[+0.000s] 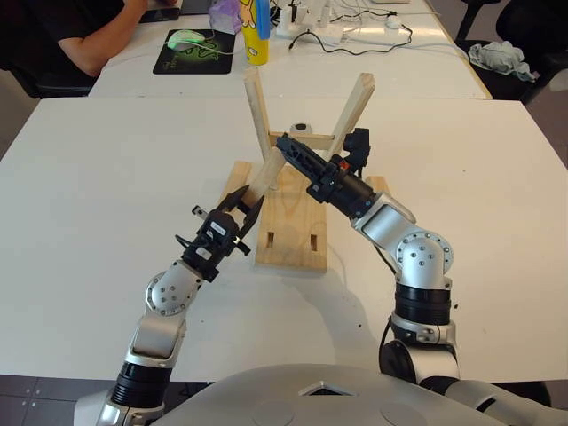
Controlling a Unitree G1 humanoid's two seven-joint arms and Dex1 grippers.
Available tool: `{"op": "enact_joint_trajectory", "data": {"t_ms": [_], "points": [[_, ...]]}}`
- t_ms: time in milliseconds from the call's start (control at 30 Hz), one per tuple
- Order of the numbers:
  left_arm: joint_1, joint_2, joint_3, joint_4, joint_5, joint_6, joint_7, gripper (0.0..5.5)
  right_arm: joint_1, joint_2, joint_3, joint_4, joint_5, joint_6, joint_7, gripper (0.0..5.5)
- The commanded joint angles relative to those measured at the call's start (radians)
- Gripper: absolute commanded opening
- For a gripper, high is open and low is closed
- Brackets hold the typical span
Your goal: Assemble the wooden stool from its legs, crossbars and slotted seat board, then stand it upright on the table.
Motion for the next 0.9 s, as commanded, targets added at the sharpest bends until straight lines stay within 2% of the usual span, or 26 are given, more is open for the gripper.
{"op": "enact_joint_trajectory", "data": {"t_ms": [33, 300, 333, 433, 567, 633, 733, 833, 900], "points": [[0.002, 0.013, 0.002, 0.007, 0.002, 0.018, -0.007, 1.32, -0.007, 0.007, 0.009, 0.006, -0.009, -0.008, -0.006, 0.64], [-0.009, 0.009, 0.004, 0.016, 0.035, 0.003, 0.018, 1.32, 0.001, -0.002, 0.028, 0.015, -0.046, -0.018, -0.01, 0.53], [-0.008, 0.006, 0.011, 0.011, 0.031, -0.005, 0.023, 1.68, 0.004, -0.005, 0.032, 0.016, -0.055, -0.02, -0.01, 0.53], [0.0, -0.013, 0.041, -0.031, -0.04, -0.011, 0.027, 2.07, 0.017, -0.026, 0.044, 0.012, -0.1, -0.04, -0.011, 0.43], [-0.067, -0.045, 0.136, -0.161, -0.311, 0.096, 0.036, 2.42, 0.026, -0.058, 0.046, 0.056, -0.184, -0.085, 0.001, 0.43], [-0.162, -0.015, 0.222, -0.184, -0.414, 0.153, 0.048, 2.42, 0.062, -0.083, 0.02, 0.043, -0.188, -0.087, 0.004, 0.43], [-0.207, 0.009, 0.321, -0.176, -0.45, 0.18, 0.086, 2.42, 0.079, -0.144, -0.023, 0.026, -0.157, -0.042, 0.031, 0.43], [-0.191, 0.005, 0.347, -0.163, -0.428, 0.181, 0.102, 2.42, 0.058, -0.197, -0.095, 0.014, -0.106, 0.004, 0.018, 0.43], [-0.157, -0.008, 0.345, -0.171, -0.412, 0.179, 0.11, 2.42, 0.067, -0.275, -0.157, -0.005, -0.084, 0.041, 0.017, 0.43]]}}
